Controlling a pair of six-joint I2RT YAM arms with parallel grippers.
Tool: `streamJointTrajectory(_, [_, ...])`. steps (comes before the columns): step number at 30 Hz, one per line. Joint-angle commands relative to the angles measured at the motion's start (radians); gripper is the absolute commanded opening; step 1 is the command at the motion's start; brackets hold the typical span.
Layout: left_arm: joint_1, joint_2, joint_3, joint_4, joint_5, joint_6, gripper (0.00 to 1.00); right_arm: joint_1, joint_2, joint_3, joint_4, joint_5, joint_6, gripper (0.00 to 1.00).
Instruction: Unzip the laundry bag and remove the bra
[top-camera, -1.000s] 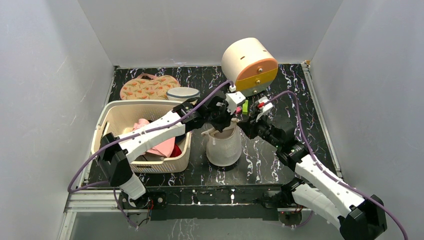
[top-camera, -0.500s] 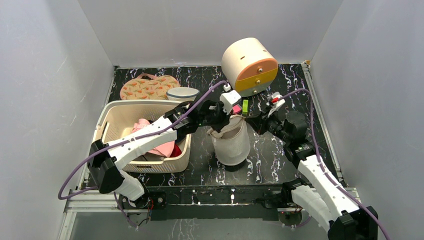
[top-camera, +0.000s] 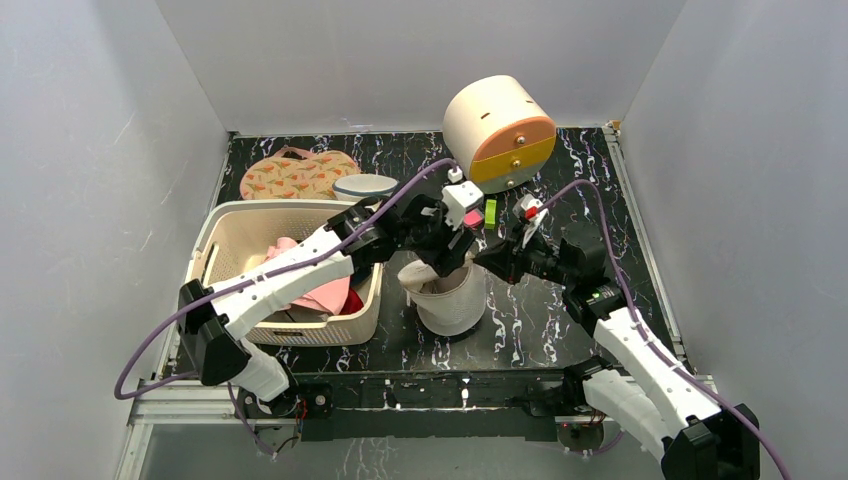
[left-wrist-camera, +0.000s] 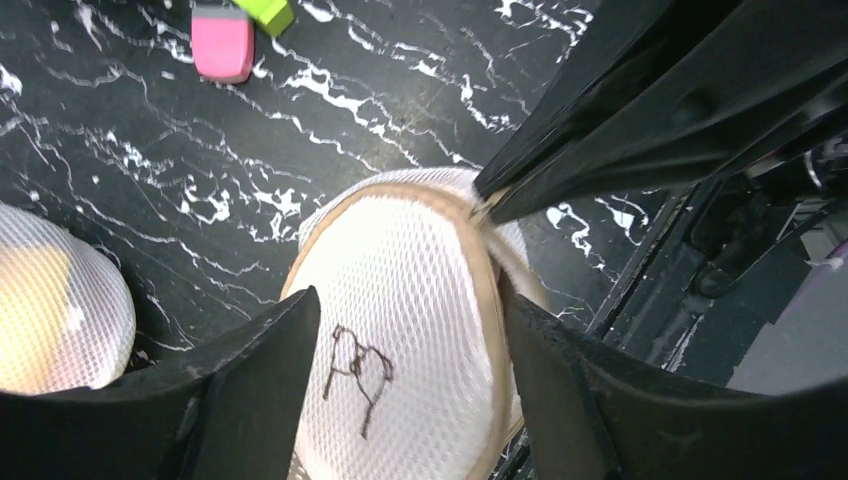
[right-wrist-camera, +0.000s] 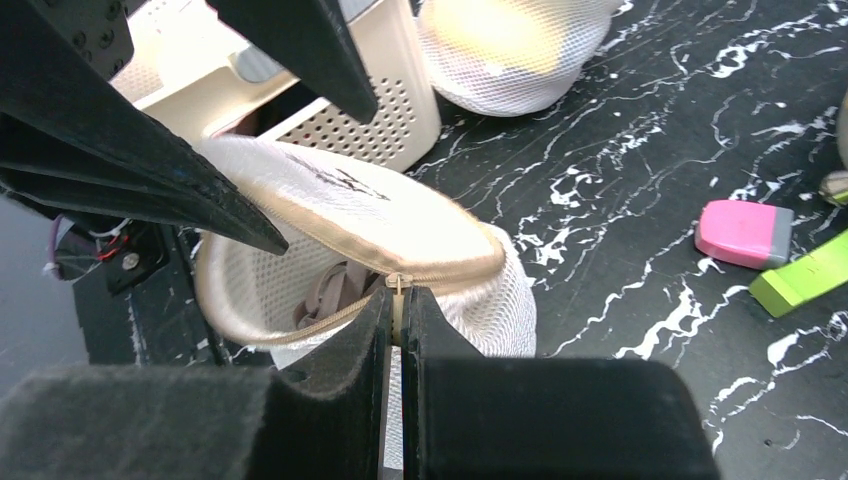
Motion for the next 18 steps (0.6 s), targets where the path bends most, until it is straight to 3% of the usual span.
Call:
streamJointTrajectory(1, [-0.051,0.037,0.128,-0.075,-0.025,0.036,0.72,0.023,-0.002,0.076,0.075,-0.033,0.037,0.00])
streamJointTrajectory(4, [-0.064,0.068,0.155,-0.109,-0.036,0.055,0.77,0.023,0.002,0.097,0.084,-0.034,0.063,0.00])
streamJointTrajectory(7, [-0.065,0.085,0.157,-0.130,-0.080,0.049,0.68,0.023,0.012,0.132,0.049,-0.029,0.058,0.00])
streamJointTrajectory(12, [-0.065,0.012,0.056,-0.060,-0.078,0.007,0.65,0.023,0.022,0.146,0.019,-0.017,0.045,0.00])
streamJointTrajectory(14, [-0.065,-0.003,0.023,-0.032,-0.097,-0.014,0.35,0.023,0.031,0.140,0.006,-0.019,0.041,0.00])
streamJointTrajectory(17, [-0.065,-0.012,0.016,-0.016,-0.120,0.053,0.03,0.021,0.042,0.134,-0.023,0.068,0.031,0.00])
streamJointTrajectory(18, [-0.065,-0.016,0.010,-0.007,-0.126,0.084,0.00,0.018,0.053,0.130,-0.026,0.104,0.034,0.00])
